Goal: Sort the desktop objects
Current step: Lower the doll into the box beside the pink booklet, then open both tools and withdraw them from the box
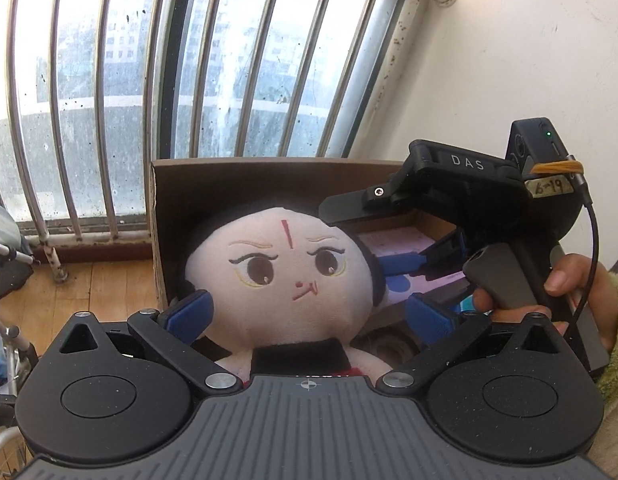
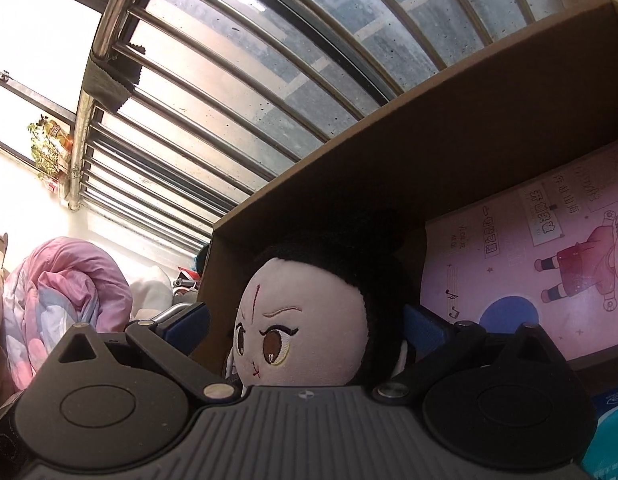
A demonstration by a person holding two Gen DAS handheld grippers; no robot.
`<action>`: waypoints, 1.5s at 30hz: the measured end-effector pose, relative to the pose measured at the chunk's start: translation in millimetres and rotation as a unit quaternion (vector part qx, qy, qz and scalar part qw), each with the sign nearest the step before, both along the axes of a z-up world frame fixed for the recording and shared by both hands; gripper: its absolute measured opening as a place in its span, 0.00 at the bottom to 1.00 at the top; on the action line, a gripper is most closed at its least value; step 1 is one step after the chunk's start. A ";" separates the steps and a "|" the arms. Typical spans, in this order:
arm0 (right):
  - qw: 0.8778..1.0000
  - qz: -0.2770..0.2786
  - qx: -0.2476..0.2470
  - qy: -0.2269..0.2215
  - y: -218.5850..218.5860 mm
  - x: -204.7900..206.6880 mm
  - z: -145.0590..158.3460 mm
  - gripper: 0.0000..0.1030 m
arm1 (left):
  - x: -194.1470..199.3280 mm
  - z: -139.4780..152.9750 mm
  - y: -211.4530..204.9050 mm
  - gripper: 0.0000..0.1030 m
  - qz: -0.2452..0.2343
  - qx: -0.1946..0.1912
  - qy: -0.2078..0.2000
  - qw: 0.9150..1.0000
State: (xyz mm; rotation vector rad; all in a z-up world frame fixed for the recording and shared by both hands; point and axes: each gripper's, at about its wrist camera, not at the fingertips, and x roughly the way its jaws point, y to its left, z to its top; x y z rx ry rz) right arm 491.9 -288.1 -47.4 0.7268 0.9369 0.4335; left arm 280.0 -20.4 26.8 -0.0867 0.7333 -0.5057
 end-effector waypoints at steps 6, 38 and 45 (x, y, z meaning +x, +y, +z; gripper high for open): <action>1.000 0.010 -0.026 -0.003 15.7 8.9 3.3 1.00 | -0.7 -4.1 -5.2 1.00 -0.014 0.011 0.000 1.000; 0.966 -0.099 -0.098 -0.218 -21.4 -238.9 97.2 1.00 | -128.9 44.8 13.9 1.00 0.034 -0.042 -0.111 0.992; 0.941 -0.136 -0.219 -0.217 11.7 -309.2 80.4 1.00 | -173.8 43.1 -12.3 1.00 0.049 -0.008 -0.121 0.991</action>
